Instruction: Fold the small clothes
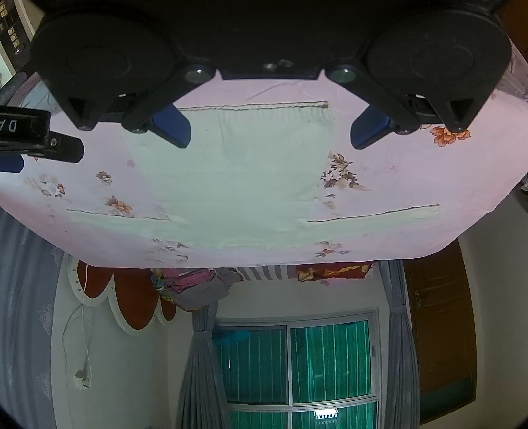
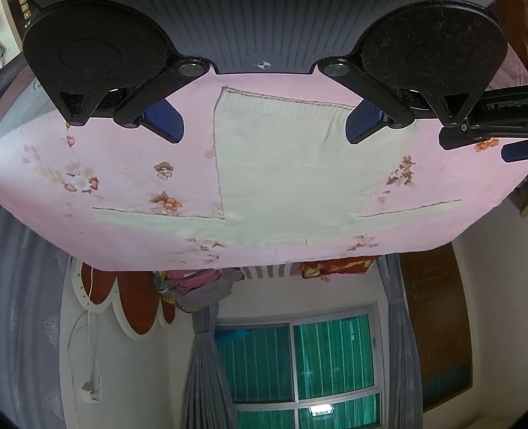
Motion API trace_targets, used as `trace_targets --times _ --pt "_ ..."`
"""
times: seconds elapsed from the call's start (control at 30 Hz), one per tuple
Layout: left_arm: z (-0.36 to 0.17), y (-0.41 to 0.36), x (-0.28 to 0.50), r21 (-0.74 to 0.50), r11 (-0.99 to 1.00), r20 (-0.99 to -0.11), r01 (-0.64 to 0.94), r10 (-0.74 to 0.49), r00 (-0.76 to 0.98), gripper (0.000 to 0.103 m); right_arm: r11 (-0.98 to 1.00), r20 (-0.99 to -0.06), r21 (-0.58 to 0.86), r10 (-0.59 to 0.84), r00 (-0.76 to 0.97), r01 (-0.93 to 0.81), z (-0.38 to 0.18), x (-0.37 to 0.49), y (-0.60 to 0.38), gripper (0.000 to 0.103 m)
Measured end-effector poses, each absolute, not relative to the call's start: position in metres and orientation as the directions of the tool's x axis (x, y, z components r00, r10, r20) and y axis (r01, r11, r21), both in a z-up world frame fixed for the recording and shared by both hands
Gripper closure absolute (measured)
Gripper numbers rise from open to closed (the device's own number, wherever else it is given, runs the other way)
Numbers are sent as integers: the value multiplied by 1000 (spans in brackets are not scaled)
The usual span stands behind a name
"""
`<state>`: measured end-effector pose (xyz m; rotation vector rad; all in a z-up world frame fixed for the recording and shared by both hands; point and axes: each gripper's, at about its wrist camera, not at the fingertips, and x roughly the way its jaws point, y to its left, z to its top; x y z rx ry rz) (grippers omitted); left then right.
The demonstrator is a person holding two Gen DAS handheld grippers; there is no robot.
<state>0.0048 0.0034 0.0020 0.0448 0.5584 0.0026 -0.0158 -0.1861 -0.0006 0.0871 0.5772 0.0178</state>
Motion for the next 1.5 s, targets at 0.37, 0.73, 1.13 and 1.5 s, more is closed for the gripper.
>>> trace_targets --times 0.37,0.73,1.13,1.5 --pt "1 2 -1 42 999 -529 8 16 849 0 997 -544 82 42 838 3 3 -17 -187 0" --pt "5 -1 -2 43 999 -530 21 5 848 0 996 -546 84 34 837 14 4 -20 -193 0" --pt "3 0 0 46 999 -533 16 11 846 0 996 -547 84 36 837 12 5 -21 -194 0" --pt "2 0 0 47 999 -530 14 13 848 0 997 -548 83 38 836 9 4 -17 -192 0"
